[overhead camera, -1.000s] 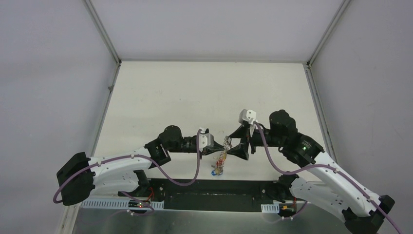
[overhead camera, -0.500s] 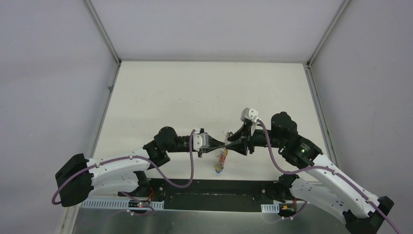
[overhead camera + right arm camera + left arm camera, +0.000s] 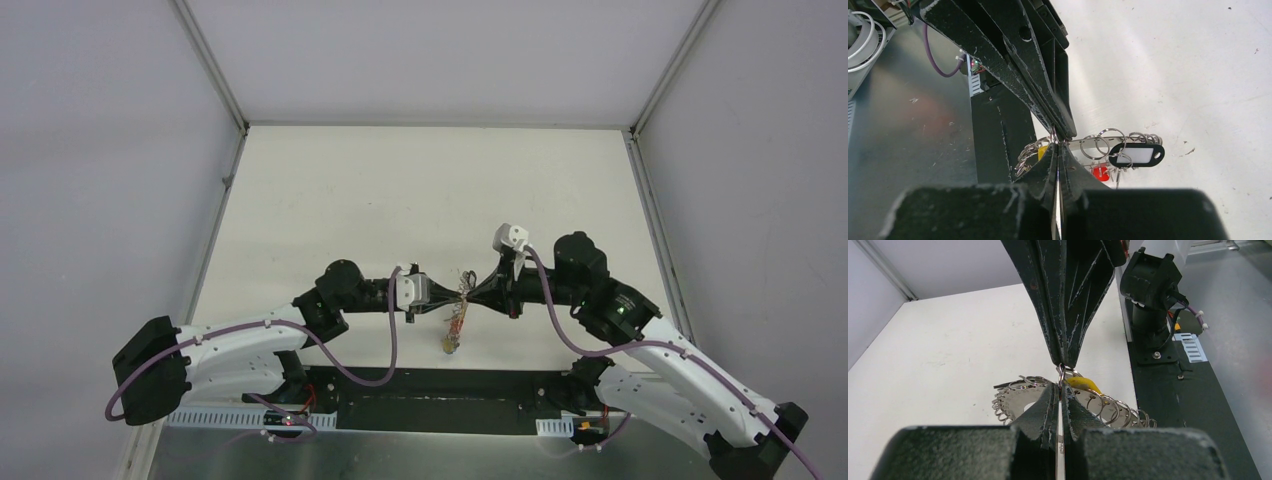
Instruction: Put the keys on the keyring
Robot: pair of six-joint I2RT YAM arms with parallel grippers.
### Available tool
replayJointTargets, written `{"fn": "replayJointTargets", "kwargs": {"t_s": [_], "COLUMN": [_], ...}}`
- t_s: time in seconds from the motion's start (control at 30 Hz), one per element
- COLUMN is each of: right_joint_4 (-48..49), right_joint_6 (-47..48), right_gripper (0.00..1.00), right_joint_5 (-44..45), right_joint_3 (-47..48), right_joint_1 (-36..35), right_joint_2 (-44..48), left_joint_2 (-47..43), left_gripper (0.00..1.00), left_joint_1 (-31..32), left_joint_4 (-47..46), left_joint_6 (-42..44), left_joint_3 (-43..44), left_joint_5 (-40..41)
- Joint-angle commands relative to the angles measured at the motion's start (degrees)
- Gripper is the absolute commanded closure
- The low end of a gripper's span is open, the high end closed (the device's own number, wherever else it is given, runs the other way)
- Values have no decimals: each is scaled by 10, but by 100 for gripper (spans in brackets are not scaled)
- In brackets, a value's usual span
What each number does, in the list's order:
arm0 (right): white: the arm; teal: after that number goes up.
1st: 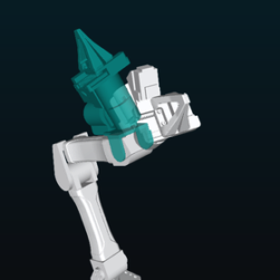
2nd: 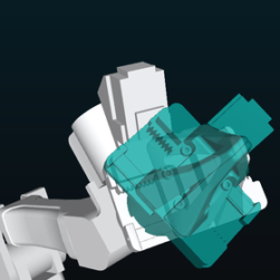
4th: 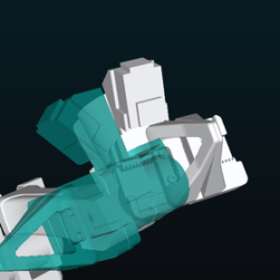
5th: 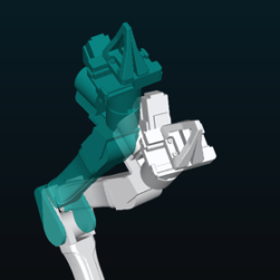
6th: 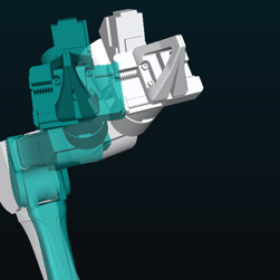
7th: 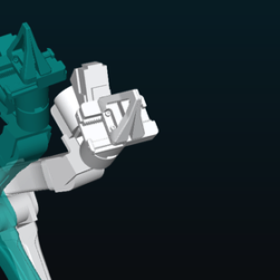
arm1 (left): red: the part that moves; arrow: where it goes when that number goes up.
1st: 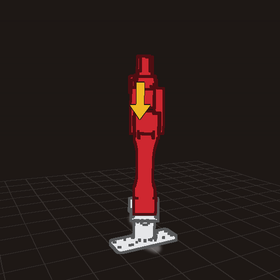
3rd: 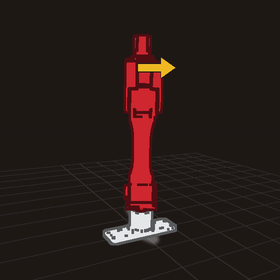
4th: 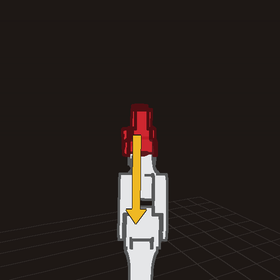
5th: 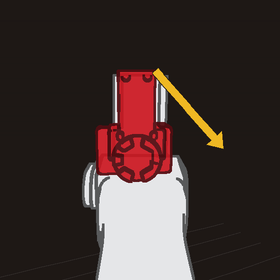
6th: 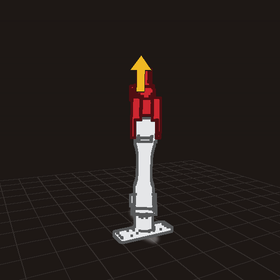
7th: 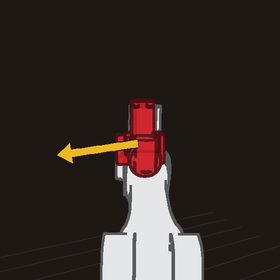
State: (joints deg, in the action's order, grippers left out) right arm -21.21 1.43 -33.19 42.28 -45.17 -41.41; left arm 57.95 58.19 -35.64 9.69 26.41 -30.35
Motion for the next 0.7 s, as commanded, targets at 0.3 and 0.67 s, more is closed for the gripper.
{"fn": "replayJointTargets", "kwargs": {"t_s": [0.3, 0.67], "right_joint_4": [-29, -43], "right_joint_6": [10, 17], "right_gripper": [100, 100], "right_joint_5": [1, 6], "right_joint_3": [3, -1], "right_joint_1": [-2, -2], "right_joint_2": [17, -7], "left_joint_2": [-38, -43], "left_gripper": [100, 100], "left_joint_1": [7, 7], "left_joint_4": [-19, -21], "left_joint_6": [19, 23], "left_joint_3": [15, 16], "left_joint_5": [-2, -5]}}
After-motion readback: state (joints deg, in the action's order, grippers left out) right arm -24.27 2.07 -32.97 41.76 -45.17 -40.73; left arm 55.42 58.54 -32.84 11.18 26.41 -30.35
